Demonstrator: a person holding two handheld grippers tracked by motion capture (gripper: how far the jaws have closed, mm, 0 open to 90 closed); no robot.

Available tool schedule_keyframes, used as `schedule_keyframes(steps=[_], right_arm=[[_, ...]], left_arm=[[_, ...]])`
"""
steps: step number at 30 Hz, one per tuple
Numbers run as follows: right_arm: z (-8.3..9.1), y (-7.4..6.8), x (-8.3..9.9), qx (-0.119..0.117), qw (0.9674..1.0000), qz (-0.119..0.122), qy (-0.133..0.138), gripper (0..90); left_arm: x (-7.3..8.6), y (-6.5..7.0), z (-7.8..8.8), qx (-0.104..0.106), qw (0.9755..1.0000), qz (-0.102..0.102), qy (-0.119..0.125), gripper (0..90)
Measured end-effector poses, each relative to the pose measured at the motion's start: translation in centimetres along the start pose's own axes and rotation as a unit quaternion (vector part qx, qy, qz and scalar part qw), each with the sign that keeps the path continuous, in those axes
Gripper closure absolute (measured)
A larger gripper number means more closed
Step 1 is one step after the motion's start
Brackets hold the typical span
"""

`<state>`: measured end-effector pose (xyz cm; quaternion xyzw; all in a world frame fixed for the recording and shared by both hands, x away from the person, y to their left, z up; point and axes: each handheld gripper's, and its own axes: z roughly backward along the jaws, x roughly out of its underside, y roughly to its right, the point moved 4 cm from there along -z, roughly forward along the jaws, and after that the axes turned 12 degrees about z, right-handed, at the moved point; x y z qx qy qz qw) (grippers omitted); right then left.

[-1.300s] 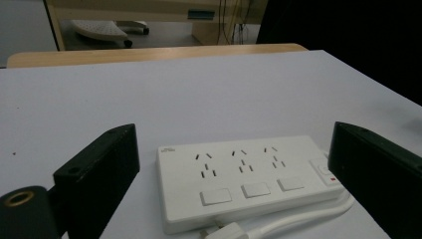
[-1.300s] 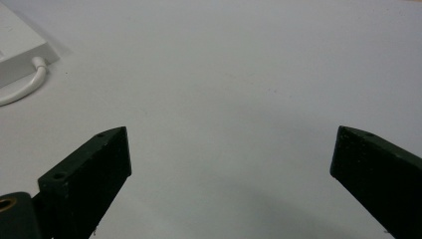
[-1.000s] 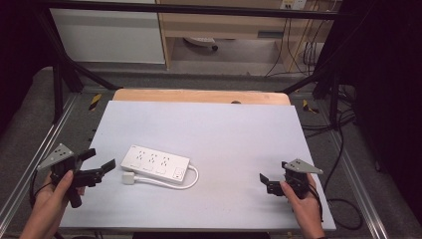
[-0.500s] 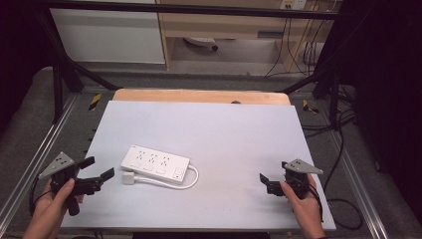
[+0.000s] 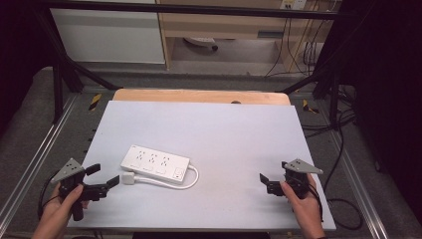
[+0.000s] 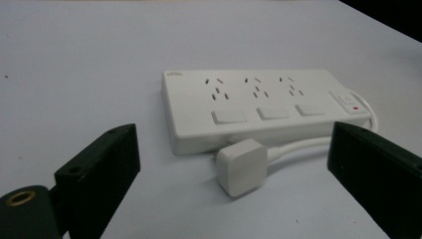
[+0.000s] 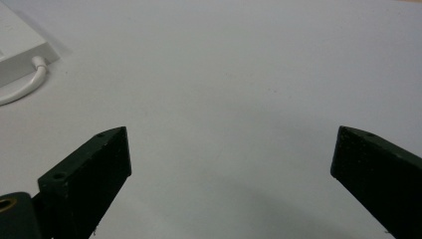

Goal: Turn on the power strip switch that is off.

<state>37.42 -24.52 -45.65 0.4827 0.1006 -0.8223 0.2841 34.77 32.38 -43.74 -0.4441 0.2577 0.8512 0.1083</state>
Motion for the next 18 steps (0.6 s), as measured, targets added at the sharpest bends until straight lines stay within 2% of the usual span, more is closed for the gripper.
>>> schedule_keyframes(steps=[9, 13, 18], right_arm=[[0.0, 0.0, 0.1, 0.001, 1.0000, -0.001, -0.001, 2.9], [-0.1, 0.0, 0.2, 0.003, 1.0000, -0.001, -0.006, 2.7], [-1.4, 0.1, 0.9, 0.010, 0.9990, -0.006, -0.043, 2.7]], left_arm=[[1.2, 0.7, -0.9, -0.007, 0.9995, -0.021, -0.023, 6.8], [1.9, 0.6, -1.1, -0.011, 0.9995, -0.018, -0.026, 7.5], [2.2, 0.7, -1.4, -0.012, 0.9994, -0.017, -0.027, 7.8]])
